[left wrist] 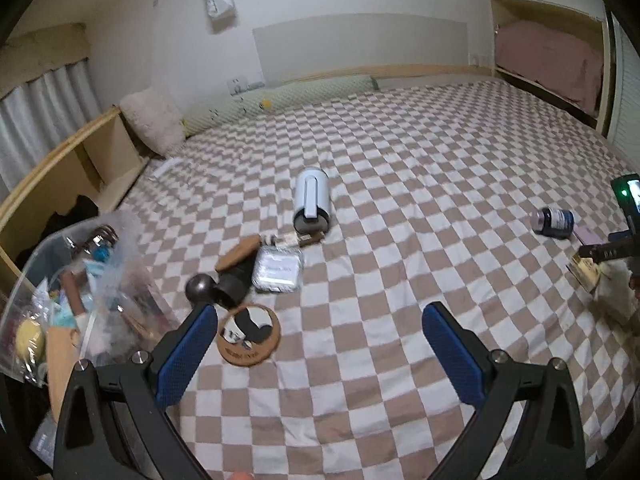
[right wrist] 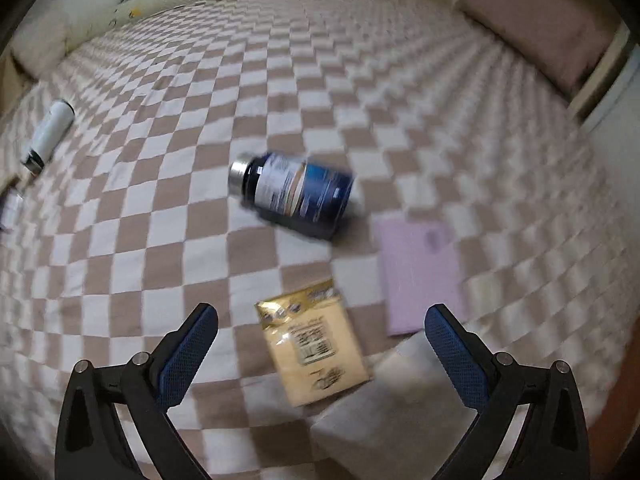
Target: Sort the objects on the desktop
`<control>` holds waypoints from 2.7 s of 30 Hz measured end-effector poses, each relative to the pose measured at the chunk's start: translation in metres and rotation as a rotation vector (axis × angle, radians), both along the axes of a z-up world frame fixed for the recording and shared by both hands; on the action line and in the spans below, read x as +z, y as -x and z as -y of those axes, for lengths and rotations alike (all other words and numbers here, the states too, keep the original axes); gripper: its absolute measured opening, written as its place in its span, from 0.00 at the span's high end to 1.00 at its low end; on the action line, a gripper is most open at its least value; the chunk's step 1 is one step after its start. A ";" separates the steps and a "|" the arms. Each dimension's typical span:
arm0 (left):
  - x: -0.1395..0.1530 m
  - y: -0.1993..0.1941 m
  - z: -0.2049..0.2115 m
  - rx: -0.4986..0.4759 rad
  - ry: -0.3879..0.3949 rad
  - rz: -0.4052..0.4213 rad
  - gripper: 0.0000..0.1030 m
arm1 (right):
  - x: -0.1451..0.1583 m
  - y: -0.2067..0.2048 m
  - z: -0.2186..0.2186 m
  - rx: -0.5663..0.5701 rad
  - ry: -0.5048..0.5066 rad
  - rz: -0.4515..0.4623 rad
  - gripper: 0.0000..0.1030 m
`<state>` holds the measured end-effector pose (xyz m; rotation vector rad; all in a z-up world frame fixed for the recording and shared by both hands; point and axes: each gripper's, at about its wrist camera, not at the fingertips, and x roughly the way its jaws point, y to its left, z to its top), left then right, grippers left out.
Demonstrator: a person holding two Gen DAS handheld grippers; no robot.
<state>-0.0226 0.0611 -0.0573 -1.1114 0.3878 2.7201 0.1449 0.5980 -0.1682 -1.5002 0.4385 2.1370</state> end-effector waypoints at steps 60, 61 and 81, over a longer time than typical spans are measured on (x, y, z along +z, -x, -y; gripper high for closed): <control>-0.061 0.005 0.000 -0.103 -0.024 0.105 0.00 | -0.017 0.064 -0.070 0.018 0.123 -0.141 0.19; -0.062 0.006 0.000 -0.102 -0.025 0.108 0.00 | -0.017 0.062 -0.068 0.019 0.162 -0.156 0.19; -0.066 -0.029 -0.014 -0.180 -0.034 0.113 0.00 | 0.002 0.008 0.051 0.401 0.034 0.010 0.30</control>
